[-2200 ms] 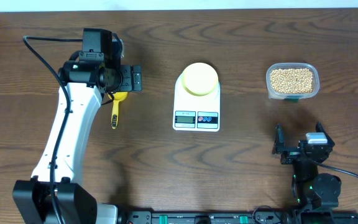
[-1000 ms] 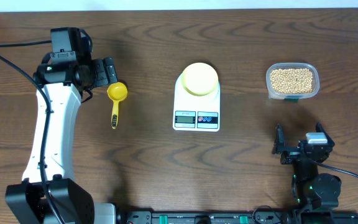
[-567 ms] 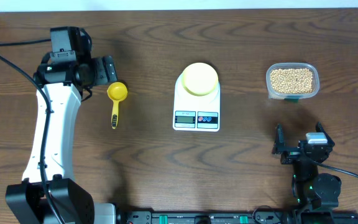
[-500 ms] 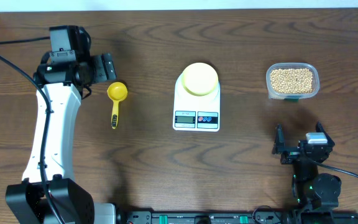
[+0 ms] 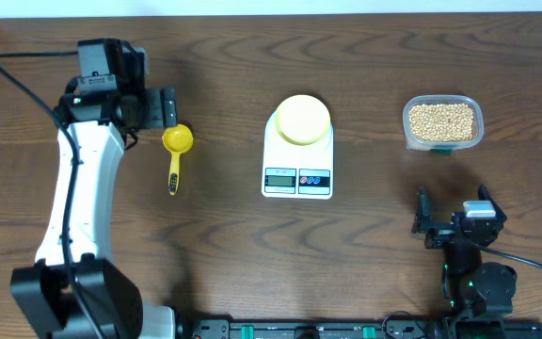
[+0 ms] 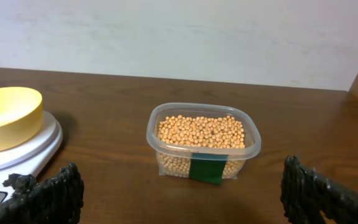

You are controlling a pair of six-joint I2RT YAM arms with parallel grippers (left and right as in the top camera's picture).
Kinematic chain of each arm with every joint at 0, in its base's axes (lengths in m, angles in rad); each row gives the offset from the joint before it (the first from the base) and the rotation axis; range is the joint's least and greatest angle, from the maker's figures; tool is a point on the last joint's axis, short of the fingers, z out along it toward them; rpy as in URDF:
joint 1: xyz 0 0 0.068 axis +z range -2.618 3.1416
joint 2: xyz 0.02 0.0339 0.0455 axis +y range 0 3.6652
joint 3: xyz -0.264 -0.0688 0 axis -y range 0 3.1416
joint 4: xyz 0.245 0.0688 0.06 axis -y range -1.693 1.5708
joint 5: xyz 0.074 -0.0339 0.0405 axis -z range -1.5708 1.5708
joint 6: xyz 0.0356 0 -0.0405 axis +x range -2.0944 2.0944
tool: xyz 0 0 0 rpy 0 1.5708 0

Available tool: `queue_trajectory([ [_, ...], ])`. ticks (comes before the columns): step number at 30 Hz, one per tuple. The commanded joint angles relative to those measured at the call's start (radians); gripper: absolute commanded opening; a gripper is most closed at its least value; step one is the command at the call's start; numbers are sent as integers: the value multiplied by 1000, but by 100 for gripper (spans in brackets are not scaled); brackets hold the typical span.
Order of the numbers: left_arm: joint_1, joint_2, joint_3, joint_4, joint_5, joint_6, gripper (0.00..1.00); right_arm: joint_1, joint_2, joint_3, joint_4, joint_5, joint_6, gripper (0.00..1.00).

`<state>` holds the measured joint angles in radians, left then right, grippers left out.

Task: Scoop item into bowl and weigh 50g on scale
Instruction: 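Reach the left gripper to the yellow scoop and grasp its cup rim, then lift the yellow scoop with the left gripper and carry it toward the scale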

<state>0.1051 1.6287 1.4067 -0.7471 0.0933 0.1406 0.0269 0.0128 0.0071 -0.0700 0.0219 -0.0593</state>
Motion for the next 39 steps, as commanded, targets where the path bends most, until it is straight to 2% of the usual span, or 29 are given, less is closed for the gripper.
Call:
queue_trajectory([
  [1, 9, 57, 5, -31, 53, 68, 92, 8, -3, -2, -5, 1, -9, 99],
  [4, 17, 99, 4, -36, 45, 100, 91, 8, -3, -2, -5, 1, -9, 99],
  [8, 33, 155, 5, -25, 46, 124, 84, 8, -3, -2, -5, 1, -9, 99],
  [14, 49, 238, 4, -4, 56, 173, 72, 8, -3, -2, -5, 1, -9, 99],
  [17, 49, 280, 5, 22, 57, 177, 62, 8, -3, -2, -5, 1, -9, 99],
  [27, 48, 394, 4, 100, 105, 167, 56, 8, -3, -2, -5, 1, -9, 99],
  [34, 48, 438, 4, 147, 105, 164, 56, 8, -3, -2, -4, 1, -9, 99],
  [39, 48, 442, 4, 154, 105, 165, 51, 8, -3, -2, -5, 1, -9, 99],
])
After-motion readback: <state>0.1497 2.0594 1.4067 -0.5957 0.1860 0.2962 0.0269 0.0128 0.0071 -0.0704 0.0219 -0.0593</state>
